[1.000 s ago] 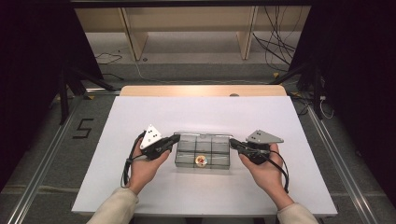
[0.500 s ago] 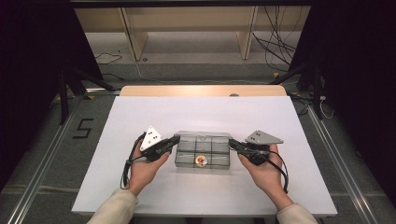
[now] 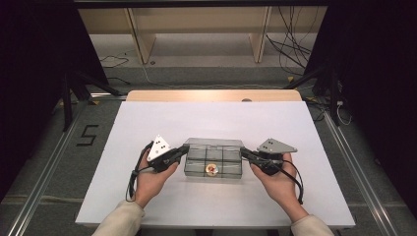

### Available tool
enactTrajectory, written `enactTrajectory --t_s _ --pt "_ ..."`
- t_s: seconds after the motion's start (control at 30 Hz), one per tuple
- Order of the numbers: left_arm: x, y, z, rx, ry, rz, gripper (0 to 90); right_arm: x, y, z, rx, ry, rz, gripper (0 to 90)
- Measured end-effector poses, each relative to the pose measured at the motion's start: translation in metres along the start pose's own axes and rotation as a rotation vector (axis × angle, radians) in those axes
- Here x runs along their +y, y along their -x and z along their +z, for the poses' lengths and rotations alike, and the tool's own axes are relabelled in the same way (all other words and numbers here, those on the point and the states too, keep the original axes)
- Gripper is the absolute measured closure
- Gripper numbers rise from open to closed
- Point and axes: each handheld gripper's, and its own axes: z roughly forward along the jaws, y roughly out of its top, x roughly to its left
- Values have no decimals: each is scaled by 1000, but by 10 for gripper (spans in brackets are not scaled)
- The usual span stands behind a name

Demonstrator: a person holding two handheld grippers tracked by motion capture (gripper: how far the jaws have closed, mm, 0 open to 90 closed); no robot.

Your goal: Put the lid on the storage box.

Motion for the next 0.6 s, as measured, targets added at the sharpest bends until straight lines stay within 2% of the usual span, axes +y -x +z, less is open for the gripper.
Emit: enactTrajectory --t_s 0.6 --pt "-3 2 -3 -2 -12 17 893 -3 -1 -1 8 -8 -7 900"
